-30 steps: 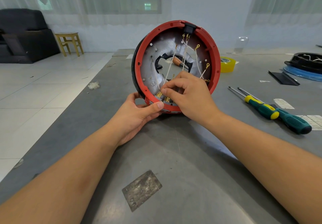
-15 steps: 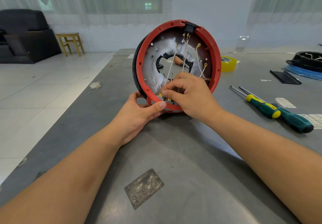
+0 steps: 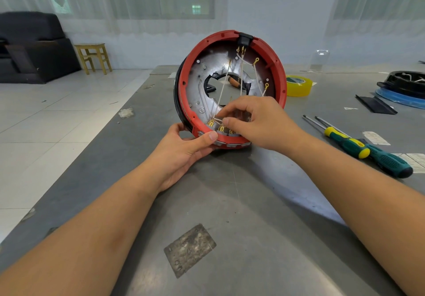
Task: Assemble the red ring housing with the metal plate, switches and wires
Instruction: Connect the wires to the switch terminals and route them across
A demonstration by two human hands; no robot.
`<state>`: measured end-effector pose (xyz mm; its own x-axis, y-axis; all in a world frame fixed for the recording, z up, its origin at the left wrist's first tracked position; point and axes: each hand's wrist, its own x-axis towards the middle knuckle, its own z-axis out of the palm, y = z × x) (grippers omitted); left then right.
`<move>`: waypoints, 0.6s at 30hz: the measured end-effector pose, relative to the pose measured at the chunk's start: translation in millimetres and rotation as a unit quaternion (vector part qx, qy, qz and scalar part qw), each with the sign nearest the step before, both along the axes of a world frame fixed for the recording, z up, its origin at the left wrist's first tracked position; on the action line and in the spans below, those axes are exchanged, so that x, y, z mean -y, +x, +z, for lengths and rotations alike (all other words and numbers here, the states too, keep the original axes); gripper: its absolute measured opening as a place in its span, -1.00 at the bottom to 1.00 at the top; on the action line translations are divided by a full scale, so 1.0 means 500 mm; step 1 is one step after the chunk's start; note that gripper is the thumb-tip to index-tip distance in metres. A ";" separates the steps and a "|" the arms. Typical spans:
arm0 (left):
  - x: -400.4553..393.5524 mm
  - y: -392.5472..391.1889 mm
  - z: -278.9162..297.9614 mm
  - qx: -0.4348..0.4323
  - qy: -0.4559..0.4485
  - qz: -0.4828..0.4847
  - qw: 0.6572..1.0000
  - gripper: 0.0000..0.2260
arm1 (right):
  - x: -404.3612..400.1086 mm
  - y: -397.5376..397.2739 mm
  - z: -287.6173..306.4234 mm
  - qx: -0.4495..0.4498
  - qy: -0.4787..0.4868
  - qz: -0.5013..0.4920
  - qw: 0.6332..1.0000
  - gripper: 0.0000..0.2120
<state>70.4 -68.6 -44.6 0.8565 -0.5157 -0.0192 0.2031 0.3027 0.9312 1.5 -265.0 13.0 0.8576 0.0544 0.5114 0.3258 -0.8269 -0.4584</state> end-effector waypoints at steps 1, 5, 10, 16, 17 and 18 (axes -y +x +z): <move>0.000 0.000 0.001 -0.002 0.000 -0.001 1.000 -0.10 | 0.001 -0.001 0.000 -0.004 -0.002 0.002 1.000 -0.86; 0.001 -0.003 0.001 -0.003 -0.004 -0.001 1.000 -0.17 | -0.001 0.000 -0.002 -0.005 -0.001 0.006 1.000 -0.87; 0.000 -0.004 0.003 -0.005 -0.007 -0.010 1.000 -0.22 | 0.001 0.003 -0.002 -0.013 0.014 0.007 1.000 -0.89; -0.001 -0.001 0.003 -0.007 -0.004 -0.012 1.000 -0.20 | 0.002 0.005 -0.002 -0.010 0.019 0.004 1.000 -0.89; 0.000 -0.001 0.003 -0.007 -0.004 -0.012 1.000 -0.20 | 0.002 0.005 -0.002 -0.007 0.017 0.004 1.000 -0.89; 0.000 -0.001 0.003 -0.007 -0.005 -0.012 1.000 -0.20 | 0.002 0.005 -0.002 -0.005 0.015 0.003 1.000 -0.90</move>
